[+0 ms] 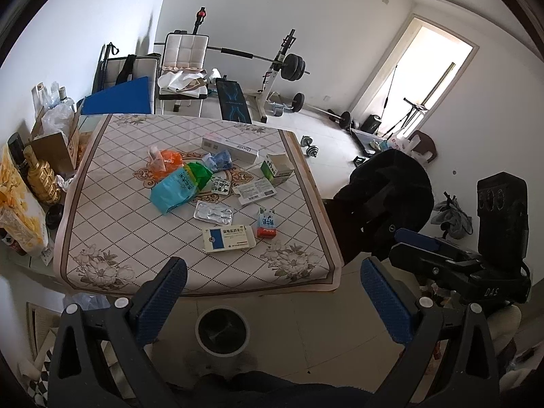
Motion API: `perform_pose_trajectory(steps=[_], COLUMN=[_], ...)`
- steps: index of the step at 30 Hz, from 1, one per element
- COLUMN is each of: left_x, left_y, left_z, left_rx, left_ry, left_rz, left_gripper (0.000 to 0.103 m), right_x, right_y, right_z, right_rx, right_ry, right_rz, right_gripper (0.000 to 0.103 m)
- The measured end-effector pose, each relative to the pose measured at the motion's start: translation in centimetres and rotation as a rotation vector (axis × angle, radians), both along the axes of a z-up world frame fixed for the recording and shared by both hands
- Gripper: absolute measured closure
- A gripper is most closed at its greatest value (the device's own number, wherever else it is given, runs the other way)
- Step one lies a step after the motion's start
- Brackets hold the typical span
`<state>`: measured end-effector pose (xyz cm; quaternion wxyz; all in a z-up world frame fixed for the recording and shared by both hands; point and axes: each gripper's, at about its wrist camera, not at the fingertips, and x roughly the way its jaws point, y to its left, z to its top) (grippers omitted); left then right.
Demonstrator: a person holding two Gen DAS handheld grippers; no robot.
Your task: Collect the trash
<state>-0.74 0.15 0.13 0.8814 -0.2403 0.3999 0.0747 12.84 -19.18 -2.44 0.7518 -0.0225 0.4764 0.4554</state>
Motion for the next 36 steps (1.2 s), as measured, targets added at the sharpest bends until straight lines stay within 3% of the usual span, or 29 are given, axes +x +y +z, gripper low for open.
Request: perform_pose_trajectory(steps=[36], left_x=[-0.26], left_y=[-0.18], left_z=[0.5], left_rx=[-0.016], left_ry=[-0.024], left_rz=[-0.013], left_gripper=[0.0], right_x=[-0.07], right_y=[0.06], right_z=[0.42], right_rx=[0.012], right_ry=[0.005], right_rz=[0.01], right_gripper=[0.0])
